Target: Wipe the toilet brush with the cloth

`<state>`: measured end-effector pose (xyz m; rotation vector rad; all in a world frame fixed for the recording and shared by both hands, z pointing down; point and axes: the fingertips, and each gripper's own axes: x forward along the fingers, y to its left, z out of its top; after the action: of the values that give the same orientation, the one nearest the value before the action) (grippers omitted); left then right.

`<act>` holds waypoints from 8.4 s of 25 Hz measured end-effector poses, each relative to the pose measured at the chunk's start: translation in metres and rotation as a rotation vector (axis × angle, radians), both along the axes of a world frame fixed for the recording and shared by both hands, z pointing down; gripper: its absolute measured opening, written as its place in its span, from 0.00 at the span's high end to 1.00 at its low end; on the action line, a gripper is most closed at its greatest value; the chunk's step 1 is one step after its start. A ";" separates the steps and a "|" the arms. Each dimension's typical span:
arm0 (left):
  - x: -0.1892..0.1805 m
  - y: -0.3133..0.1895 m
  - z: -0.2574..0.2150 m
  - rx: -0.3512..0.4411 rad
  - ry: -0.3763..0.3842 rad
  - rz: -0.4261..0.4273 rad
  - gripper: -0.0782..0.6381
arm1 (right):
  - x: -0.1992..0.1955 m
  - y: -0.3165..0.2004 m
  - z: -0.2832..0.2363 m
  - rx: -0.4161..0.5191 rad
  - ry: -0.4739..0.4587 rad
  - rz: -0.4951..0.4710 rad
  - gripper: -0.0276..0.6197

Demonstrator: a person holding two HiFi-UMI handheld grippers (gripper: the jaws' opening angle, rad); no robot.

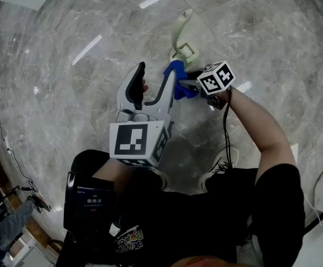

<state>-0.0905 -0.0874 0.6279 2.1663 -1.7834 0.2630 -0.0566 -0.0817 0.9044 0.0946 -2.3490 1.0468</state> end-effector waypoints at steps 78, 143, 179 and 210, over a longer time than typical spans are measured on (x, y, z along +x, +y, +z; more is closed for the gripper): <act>-0.036 -0.023 0.040 -0.133 -0.008 -0.088 0.55 | 0.040 -0.112 -0.261 0.857 -0.175 0.229 0.80; -0.018 0.000 0.007 -0.006 -0.125 0.016 0.55 | 0.033 -0.174 -0.053 0.721 0.282 0.064 0.80; -0.020 -0.011 0.024 -0.094 0.000 -0.022 0.55 | 0.065 -0.027 0.015 0.428 0.264 -0.315 0.80; 0.009 0.008 -0.008 -0.015 -0.038 0.020 0.55 | 0.194 -0.164 -0.083 0.844 0.362 0.606 0.95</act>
<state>-0.0818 -0.0797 0.6200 2.1839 -1.7746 0.3239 0.1372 -0.2461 0.8218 1.2489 -2.2856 0.1522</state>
